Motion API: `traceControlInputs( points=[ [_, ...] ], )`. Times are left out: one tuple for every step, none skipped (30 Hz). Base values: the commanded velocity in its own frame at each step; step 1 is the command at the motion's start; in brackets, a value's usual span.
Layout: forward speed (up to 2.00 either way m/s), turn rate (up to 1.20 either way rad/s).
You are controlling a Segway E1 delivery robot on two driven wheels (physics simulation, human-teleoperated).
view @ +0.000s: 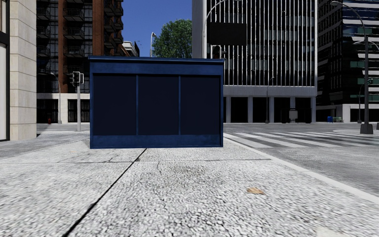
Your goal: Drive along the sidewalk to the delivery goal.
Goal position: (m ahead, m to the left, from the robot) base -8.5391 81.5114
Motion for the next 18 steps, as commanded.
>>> traceControlInputs(
  points=[
    [0.00, 0.00],
    [0.00, 0.00],
    [0.00, 0.00],
    [0.00, 0.00],
    [0.00, 0.00],
    [0.00, 0.00],
    [0.00, 0.00],
    [0.00, 0.00],
    [0.00, 0.00],
    [0.00, 0.00],
    [0.00, 0.00],
    [0.00, 0.00],
    [0.00, 0.00],
    [0.00, 0.00],
    [0.00, 0.00],
    [0.00, 0.00],
    [0.00, 0.00],
    [0.00, 0.00]
  ],
)
